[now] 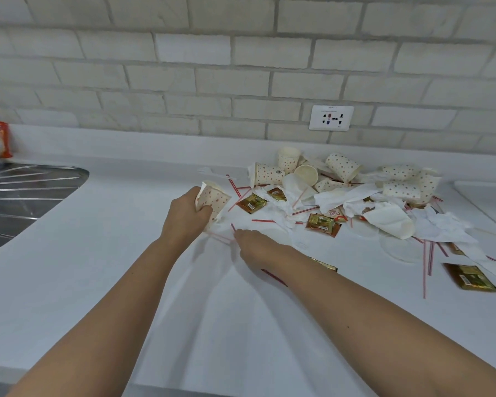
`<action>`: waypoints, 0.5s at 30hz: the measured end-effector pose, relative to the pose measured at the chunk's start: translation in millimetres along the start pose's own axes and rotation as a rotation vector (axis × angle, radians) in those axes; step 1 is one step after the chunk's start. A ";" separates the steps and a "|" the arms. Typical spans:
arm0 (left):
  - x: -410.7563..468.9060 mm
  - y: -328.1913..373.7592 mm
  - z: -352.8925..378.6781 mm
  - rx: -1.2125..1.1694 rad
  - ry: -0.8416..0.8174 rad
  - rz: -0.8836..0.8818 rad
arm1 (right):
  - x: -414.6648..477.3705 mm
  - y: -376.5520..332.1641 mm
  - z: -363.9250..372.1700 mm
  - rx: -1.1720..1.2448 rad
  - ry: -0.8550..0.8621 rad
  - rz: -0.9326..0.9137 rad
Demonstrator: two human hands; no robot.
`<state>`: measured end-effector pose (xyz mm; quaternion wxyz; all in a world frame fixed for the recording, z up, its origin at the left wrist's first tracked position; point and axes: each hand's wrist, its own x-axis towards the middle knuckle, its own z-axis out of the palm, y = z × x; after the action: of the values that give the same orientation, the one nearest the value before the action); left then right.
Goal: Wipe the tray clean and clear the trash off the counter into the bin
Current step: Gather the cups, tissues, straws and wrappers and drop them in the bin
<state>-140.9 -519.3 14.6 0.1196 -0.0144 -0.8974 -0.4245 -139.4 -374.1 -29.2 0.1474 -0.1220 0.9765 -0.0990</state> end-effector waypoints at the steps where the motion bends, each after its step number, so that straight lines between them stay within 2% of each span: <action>1: -0.2 1.5 0.5 -0.013 0.008 0.002 | -2.9 3.4 -4.1 0.038 -0.004 -0.028; 4: -0.9 8.1 6.7 -0.035 -0.011 0.007 | -15.1 17.9 -16.5 0.051 -0.014 -0.054; 12: -2.2 24.3 24.3 -0.098 -0.063 0.022 | -51.7 48.9 -6.6 -0.035 -0.125 0.048; 15: -2.3 29.7 29.7 -0.107 -0.075 0.028 | -63.2 43.9 1.0 -0.078 -0.101 0.059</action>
<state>-140.8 -477.4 18.5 0.0909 -0.0494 -0.8768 -0.4695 -89.8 -315.6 -23.5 0.1943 -0.1035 0.9742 -0.0501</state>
